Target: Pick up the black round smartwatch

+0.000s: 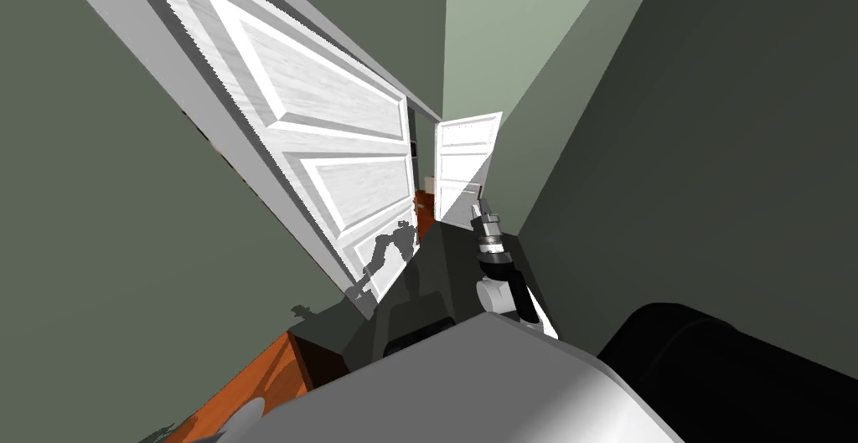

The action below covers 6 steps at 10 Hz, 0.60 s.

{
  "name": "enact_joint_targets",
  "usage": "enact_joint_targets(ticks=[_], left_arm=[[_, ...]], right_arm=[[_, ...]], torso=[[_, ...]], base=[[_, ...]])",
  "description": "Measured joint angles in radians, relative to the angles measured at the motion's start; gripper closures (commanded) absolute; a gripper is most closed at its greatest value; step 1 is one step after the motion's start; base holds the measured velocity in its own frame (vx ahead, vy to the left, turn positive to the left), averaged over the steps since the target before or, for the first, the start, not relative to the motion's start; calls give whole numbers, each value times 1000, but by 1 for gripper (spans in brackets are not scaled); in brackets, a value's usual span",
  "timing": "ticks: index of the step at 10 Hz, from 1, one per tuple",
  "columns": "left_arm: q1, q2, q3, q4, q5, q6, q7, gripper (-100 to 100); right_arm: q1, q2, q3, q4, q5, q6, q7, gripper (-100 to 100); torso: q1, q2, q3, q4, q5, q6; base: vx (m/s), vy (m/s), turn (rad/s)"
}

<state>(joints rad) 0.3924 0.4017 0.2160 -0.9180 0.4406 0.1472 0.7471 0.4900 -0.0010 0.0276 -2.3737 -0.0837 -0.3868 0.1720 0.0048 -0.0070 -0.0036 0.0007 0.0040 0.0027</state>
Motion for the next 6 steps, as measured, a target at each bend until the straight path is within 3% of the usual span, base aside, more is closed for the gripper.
enact_joint_targets(ticks=[3, 5, 6], left_arm=[[-8, 10, 5, 30, -32, -13, 73, -100], [-24, 40, -17, 88, -37, -43, 130, -100], [-27, 46, -18, 100, -45, -51, 157, -100]], right_arm=[[0, 0, 0, 0, 0, 0, 0, 0], [0, 0, 0, 0, 0, 0, 0, 0], [0, 0, 0, 0, 0, 0, 0, 0]], torso=[[1, -2, -1, 0, 0, 0], [0, -1, 0, 0, 0, 0], [0, -1, 0, 0, 0, -1]], base=[[-32, -20, -126], [-55, -34, -179], [-24, -8, 28]])
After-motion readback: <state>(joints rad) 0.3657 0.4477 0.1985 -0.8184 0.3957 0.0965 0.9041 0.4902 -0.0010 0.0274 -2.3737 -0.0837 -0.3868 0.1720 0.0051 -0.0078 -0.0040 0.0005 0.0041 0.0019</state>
